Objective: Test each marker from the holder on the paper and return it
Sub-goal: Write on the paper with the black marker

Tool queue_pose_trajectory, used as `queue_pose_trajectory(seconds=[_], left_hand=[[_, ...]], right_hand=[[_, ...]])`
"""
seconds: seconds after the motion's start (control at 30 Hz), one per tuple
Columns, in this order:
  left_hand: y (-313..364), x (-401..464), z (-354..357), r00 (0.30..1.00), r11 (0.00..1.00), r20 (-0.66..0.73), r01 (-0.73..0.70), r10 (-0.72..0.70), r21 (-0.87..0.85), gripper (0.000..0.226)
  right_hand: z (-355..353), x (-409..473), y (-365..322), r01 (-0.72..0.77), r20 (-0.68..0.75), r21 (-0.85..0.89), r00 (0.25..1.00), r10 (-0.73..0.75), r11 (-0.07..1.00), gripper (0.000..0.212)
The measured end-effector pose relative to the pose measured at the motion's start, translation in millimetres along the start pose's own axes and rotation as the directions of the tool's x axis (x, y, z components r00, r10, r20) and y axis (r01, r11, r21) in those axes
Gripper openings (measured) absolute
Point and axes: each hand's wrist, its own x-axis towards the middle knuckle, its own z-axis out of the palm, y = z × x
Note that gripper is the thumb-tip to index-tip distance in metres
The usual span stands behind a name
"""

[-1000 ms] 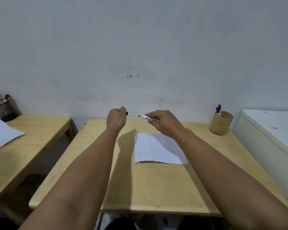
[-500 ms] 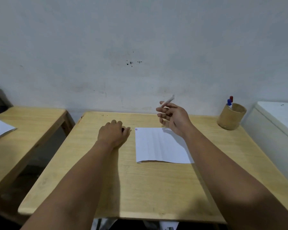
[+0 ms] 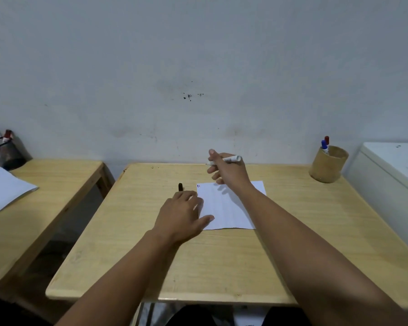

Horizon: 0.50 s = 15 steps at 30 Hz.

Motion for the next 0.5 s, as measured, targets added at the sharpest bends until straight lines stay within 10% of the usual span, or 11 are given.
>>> queue_pose_trajectory(seconds=[0.5], left_hand=[[-9,-8,18,0.993,0.995,-0.067,0.098,-0.098,-0.006,0.076]], right_hand=[[29,15,68,-0.041,-0.075,-0.091,0.997,0.034,0.995,0.037]])
